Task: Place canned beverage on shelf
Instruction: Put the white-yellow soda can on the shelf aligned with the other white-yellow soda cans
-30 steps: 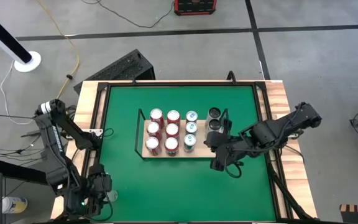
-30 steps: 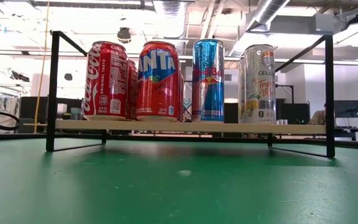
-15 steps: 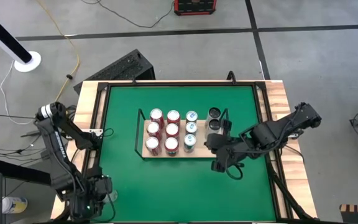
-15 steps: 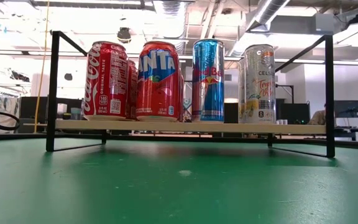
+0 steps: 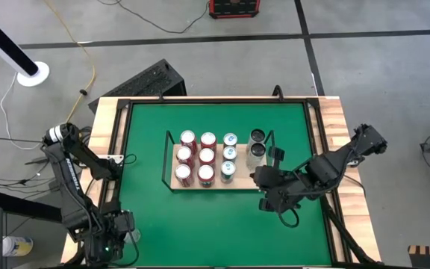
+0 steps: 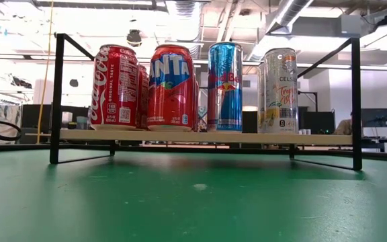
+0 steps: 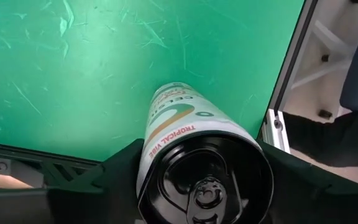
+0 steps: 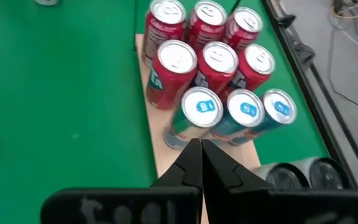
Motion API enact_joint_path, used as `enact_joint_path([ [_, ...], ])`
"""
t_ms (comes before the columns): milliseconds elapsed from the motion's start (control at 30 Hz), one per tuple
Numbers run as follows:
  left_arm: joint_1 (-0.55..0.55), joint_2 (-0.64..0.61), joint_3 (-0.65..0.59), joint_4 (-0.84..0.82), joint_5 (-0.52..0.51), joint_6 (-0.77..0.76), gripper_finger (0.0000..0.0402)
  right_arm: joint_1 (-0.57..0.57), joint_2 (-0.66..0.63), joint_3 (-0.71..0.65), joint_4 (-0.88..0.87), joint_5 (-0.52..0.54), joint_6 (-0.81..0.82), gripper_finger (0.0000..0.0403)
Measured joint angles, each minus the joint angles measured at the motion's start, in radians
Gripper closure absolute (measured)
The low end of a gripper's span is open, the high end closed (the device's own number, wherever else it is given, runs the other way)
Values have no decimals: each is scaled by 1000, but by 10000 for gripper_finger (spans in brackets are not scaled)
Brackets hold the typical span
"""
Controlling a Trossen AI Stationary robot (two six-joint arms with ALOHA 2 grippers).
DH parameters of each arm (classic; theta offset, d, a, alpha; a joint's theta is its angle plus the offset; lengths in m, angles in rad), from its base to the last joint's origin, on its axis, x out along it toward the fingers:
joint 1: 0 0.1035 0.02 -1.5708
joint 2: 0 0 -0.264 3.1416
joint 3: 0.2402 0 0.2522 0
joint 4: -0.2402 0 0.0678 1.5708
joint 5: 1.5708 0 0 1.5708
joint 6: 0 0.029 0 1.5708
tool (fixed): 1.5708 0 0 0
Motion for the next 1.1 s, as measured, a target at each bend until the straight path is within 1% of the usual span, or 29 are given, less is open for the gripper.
enact_joint_path([
  [33,0,0,0,-2,1,4,161,8,0,0,-11,11,12,382],
  [167,6,0,0,-1,3,49,161,40,-4,-3,-69,38,78,382],
  [233,26,0,2,-2,1,90,161,61,-38,-43,-56,38,92,382],
  [300,61,1,9,-2,-19,161,161,75,-103,-129,12,38,96,383],
  [367,114,1,25,18,-60,272,161,86,-187,-249,129,31,95,383],
  [433,175,1,48,56,-82,400,161,88,-274,-387,300,-5,64,383],
  [533,284,1,78,117,-82,621,161,83,-385,-586,589,-113,-40,383],
  [600,360,1,93,173,-69,769,161,79,-436,-694,759,-182,-111,383],
  [667,435,4,108,233,-45,903,161,80,-474,-782,870,-224,-152,383],
  [700,474,9,117,252,-29,963,161,80,-488,-817,901,-227,-159,382],
  [800,576,41,142,269,38,1104,161,74,-511,-885,942,-226,-159,382],
  [867,635,79,170,270,93,1180,161,67,-513,-906,945,-226,-159,382],
  [967,703,152,247,255,167,1301,161,59,-513,-913,947,-226,-163,382],
  [1100,761,282,382,158,228,1456,161,58,-513,-913,948,-226,-207,382],
])
